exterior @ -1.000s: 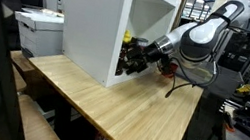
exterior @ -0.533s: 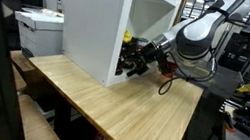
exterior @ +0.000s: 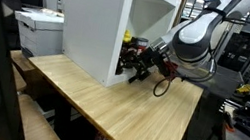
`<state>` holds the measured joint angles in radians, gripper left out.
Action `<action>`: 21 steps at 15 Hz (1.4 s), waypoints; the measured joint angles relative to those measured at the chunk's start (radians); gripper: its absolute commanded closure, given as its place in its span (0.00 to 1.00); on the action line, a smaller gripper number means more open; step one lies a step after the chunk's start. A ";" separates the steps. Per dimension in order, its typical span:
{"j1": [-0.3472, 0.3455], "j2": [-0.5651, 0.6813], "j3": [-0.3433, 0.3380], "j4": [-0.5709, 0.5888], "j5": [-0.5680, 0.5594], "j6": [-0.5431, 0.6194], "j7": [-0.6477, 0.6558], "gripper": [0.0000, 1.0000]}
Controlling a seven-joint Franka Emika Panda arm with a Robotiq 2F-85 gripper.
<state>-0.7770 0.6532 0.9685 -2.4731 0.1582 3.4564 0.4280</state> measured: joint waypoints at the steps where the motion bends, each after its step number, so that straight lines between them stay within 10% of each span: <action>1: 0.017 -0.010 -0.015 0.000 0.015 0.000 0.013 0.00; 13: 0.444 -0.213 -0.408 -0.029 0.174 0.000 0.083 0.00; 21: 0.552 -0.234 -0.497 -0.042 0.173 0.000 0.108 0.00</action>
<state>-0.2250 0.4192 0.4712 -2.5151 0.3313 3.4568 0.5361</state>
